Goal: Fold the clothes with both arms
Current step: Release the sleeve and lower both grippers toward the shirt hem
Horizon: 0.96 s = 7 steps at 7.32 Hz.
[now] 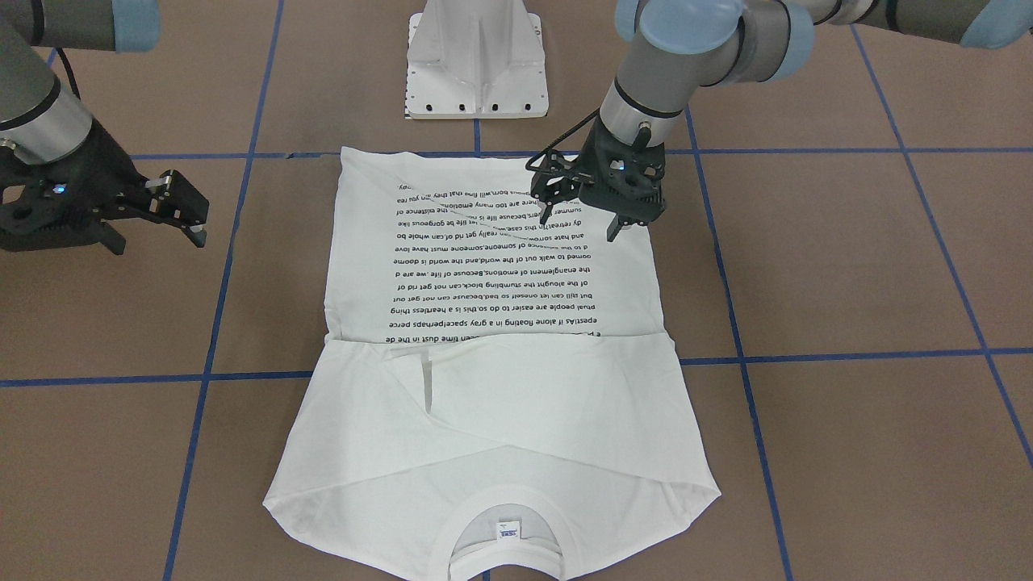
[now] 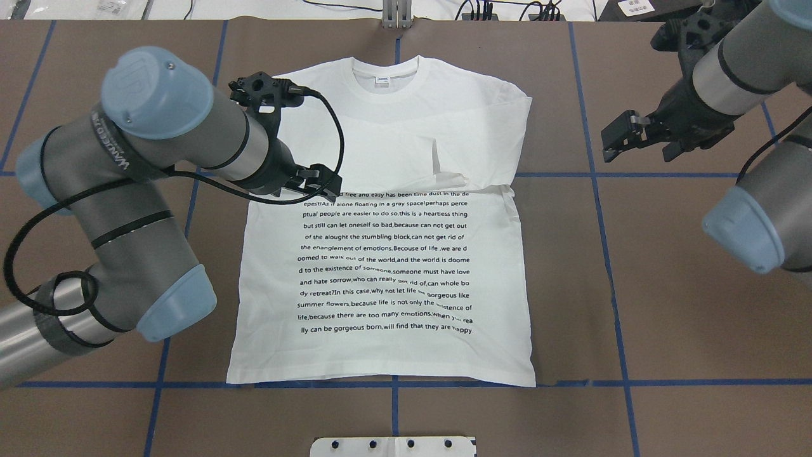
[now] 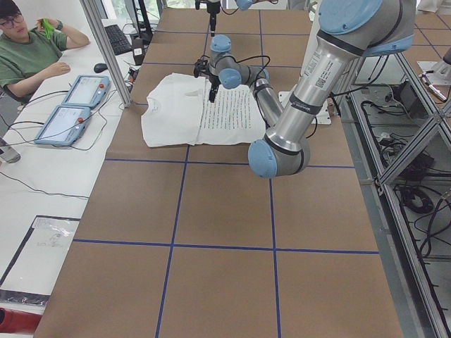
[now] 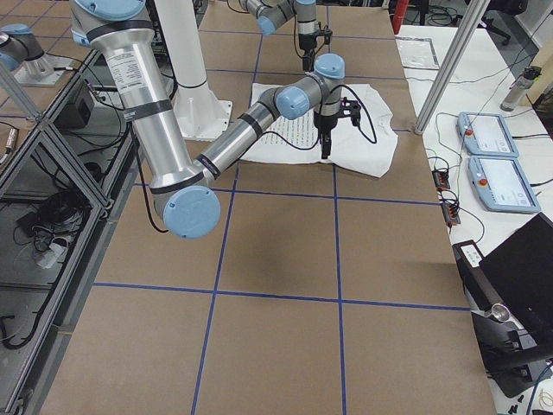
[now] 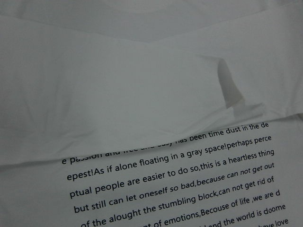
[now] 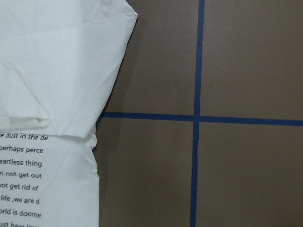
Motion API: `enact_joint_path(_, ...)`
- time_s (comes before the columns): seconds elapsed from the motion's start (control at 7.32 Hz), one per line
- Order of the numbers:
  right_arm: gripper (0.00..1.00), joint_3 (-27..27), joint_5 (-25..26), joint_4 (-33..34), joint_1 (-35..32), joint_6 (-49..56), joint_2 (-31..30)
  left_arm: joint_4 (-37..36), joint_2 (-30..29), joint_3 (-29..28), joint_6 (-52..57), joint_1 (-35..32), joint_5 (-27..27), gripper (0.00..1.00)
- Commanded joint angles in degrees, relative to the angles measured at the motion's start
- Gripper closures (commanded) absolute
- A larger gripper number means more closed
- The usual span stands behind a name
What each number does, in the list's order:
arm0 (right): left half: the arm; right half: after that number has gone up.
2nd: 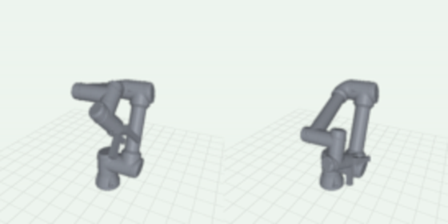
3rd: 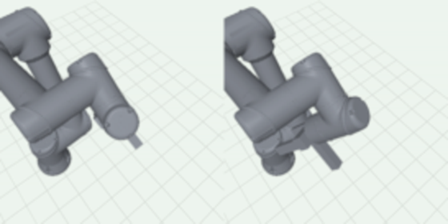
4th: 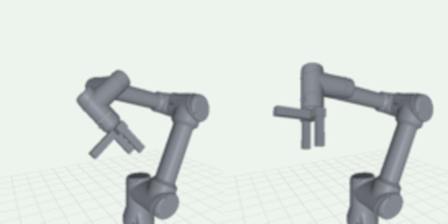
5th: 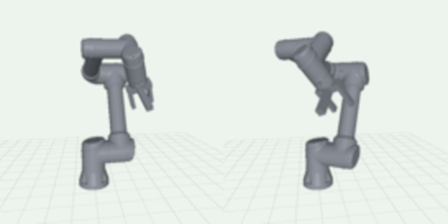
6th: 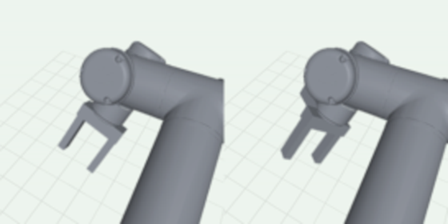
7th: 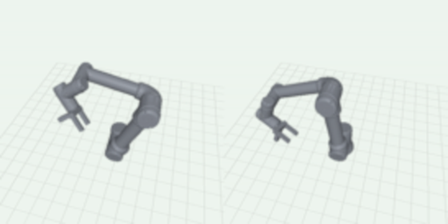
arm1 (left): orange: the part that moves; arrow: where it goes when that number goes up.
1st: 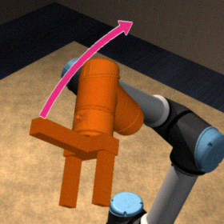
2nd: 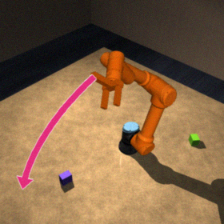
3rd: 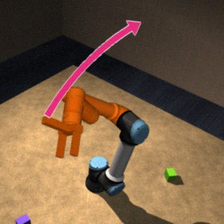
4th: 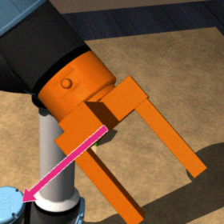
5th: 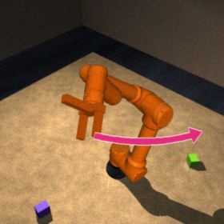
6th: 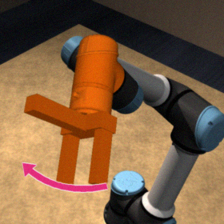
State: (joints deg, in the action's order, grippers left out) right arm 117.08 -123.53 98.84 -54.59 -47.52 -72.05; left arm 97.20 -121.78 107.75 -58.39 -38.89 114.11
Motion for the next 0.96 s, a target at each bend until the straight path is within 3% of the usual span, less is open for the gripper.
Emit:
enact_joint_path(0.0,0.00,7.87,2.68,-4.31,6.32,-9.58,-6.83,0.44,5.73,4.37,-0.32,0.04,-0.11,0.00)
enact_joint_path(0.27,0.00,8.25,5.56,-25.94,12.46,-20.80,-19.11,2.46,11.89,11.31,-3.98,1.01,-0.46,0.00)
enact_joint_path(0.41,0.00,8.60,7.24,-30.85,15.28,-23.99,-22.92,2.99,12.78,12.12,-7.14,3.80,-1.42,0.00)
enact_joint_path(0.82,0.00,11.41,23.03,-31.07,31.78,-36.47,-25.85,10.28,20.07,13.18,-16.99,14.52,-12.74,0.00)
